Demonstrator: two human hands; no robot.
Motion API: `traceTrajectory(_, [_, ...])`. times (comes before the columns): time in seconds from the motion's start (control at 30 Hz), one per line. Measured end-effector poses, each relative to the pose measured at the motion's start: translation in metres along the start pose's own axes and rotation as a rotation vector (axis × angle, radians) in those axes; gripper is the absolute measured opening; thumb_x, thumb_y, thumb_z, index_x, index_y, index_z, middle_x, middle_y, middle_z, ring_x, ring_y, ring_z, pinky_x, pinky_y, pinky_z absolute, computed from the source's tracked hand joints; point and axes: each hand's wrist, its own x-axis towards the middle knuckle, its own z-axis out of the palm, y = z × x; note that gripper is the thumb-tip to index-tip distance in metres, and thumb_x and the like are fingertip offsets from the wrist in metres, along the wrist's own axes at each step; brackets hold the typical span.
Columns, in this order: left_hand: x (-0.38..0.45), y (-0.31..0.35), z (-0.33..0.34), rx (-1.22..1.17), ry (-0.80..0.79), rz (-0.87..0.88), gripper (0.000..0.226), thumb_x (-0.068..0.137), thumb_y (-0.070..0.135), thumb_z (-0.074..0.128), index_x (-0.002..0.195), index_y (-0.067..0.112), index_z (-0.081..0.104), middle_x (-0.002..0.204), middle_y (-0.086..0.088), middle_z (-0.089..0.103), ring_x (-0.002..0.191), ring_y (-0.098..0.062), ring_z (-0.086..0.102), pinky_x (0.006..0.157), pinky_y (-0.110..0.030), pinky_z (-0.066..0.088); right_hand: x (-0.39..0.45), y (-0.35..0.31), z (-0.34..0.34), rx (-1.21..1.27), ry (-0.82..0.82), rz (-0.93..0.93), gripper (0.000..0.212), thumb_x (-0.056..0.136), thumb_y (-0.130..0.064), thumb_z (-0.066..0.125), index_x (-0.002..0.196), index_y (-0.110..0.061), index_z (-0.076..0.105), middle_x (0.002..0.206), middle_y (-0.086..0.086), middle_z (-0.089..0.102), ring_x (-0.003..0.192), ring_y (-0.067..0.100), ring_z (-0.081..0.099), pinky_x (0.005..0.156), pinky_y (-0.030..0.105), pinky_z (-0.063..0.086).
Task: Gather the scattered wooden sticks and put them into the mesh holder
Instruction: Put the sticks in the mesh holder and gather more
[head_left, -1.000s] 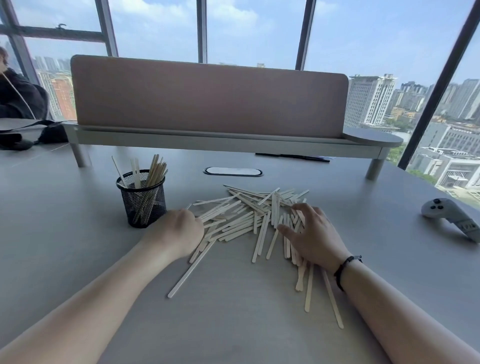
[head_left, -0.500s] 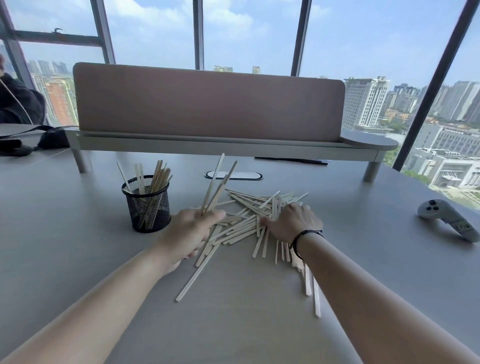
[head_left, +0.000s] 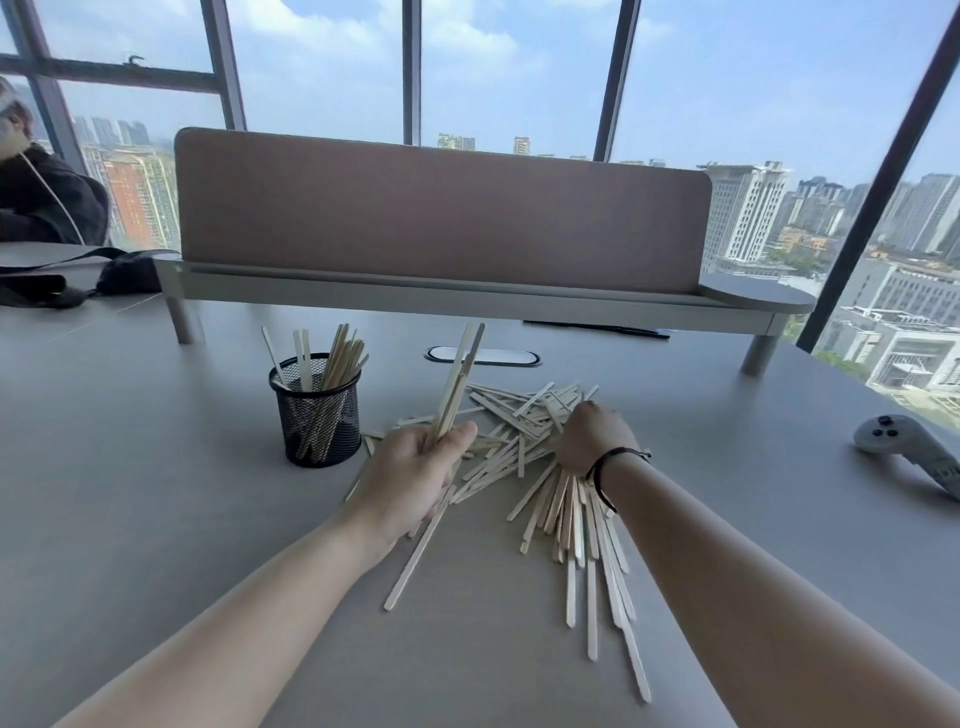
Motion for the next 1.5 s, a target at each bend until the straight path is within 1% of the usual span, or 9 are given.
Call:
traceTrajectory(0.1, [-0.002,0.003,0.001,-0.029,0.003,0.004,0.050,0.099,0.036,0.058,0.060,0.022,0.031,0.049,0.003,0.025,0.039,-0.010,0.022,0.040,-0.020,0.025,0.002,0.005,-0.003,0.121,-0.009,0.060,0.017,0.089,-0.008,0.048,0.071,-0.006,0.049,0.081,0.014,0.065,0.086,0.033,0.068,0.068,0.033,0.052])
traceTrajectory(0.23, [-0.002,0.003,0.001,-0.044,0.026,0.019,0.050,0.099,0.038,0.058,0.058,0.020,0.036,0.048,0.007,0.025,0.039,-0.009,0.022,0.039,-0.019,0.027,-0.003,0.012,-0.011,0.346,-0.026,0.140,0.029,0.094,-0.005,0.046,0.065,-0.007,0.044,0.062,0.009,0.053,0.056,0.022,0.056,0.056,0.032,0.053])
traceTrajectory(0.37, [-0.002,0.002,0.001,-0.112,-0.018,-0.004,0.050,0.095,0.053,0.050,0.072,0.009,0.041,0.054,-0.001,0.023,0.042,-0.012,0.017,0.041,-0.023,0.016,-0.007,0.016,-0.015,0.552,-0.098,0.245,0.038,0.098,-0.008,0.048,0.062,-0.016,0.040,0.062,-0.003,0.043,0.051,0.011,0.039,0.048,0.020,0.032])
traceTrajectory(0.43, [-0.002,0.001,0.002,-0.131,-0.024,-0.012,0.050,0.094,0.056,0.048,0.077,0.009,0.044,0.057,-0.005,0.022,0.045,-0.012,0.015,0.043,-0.026,0.012,-0.005,0.019,-0.013,1.064,-0.076,0.382,0.032,0.099,0.001,0.042,0.068,-0.009,0.043,0.065,0.006,0.045,0.052,0.017,0.045,0.048,0.025,0.042])
traceTrajectory(0.6, [-0.001,-0.001,0.002,-0.113,-0.029,-0.003,0.054,0.095,0.056,0.046,0.078,0.005,0.043,0.059,-0.005,0.021,0.046,-0.012,0.015,0.046,-0.030,0.011,-0.012,0.022,-0.017,1.454,-0.169,0.517,0.014,0.100,0.004,0.031,0.099,0.002,0.045,0.081,0.015,0.045,0.053,0.020,0.051,0.039,0.036,0.056])
traceTrajectory(0.77, [-0.002,-0.001,0.004,-0.099,-0.030,0.006,0.062,0.099,0.051,0.045,0.076,-0.005,0.032,0.057,-0.004,0.020,0.047,-0.012,0.015,0.048,-0.033,0.010,-0.021,0.011,-0.017,1.829,-0.381,0.439,0.013,0.102,0.003,0.032,0.101,0.004,0.045,0.069,0.014,0.047,0.058,0.019,0.054,0.046,0.040,0.059])
traceTrajectory(0.97, [0.000,-0.003,0.004,-0.101,-0.010,-0.005,0.062,0.094,0.057,0.047,0.074,-0.001,0.034,0.058,-0.005,0.021,0.047,-0.013,0.017,0.047,-0.032,0.012,-0.027,-0.011,-0.001,1.861,-0.499,0.453,0.018,0.100,0.004,0.031,0.090,-0.005,0.043,0.063,0.006,0.035,0.032,0.011,0.038,0.044,0.028,0.053])
traceTrajectory(1.27, [0.001,-0.006,0.006,-0.083,-0.031,0.015,0.049,0.101,0.048,0.043,0.072,0.009,0.041,0.055,-0.003,0.022,0.044,-0.012,0.018,0.044,-0.026,0.014,-0.037,-0.023,0.010,1.921,-0.650,0.436,0.022,0.101,0.000,0.030,0.086,-0.005,0.046,0.060,0.007,0.047,0.034,0.009,0.030,0.038,0.019,0.038])
traceTrajectory(1.5, [0.002,-0.002,0.005,-0.097,0.039,0.107,0.048,0.093,0.049,0.056,0.061,0.018,0.037,0.046,0.006,0.029,0.038,-0.013,0.025,0.044,-0.025,0.027,-0.052,-0.039,-0.006,1.763,-0.365,0.061,0.031,0.100,-0.031,0.056,0.074,-0.016,0.050,0.055,-0.002,0.023,0.041,0.012,0.022,0.038,0.022,0.026])
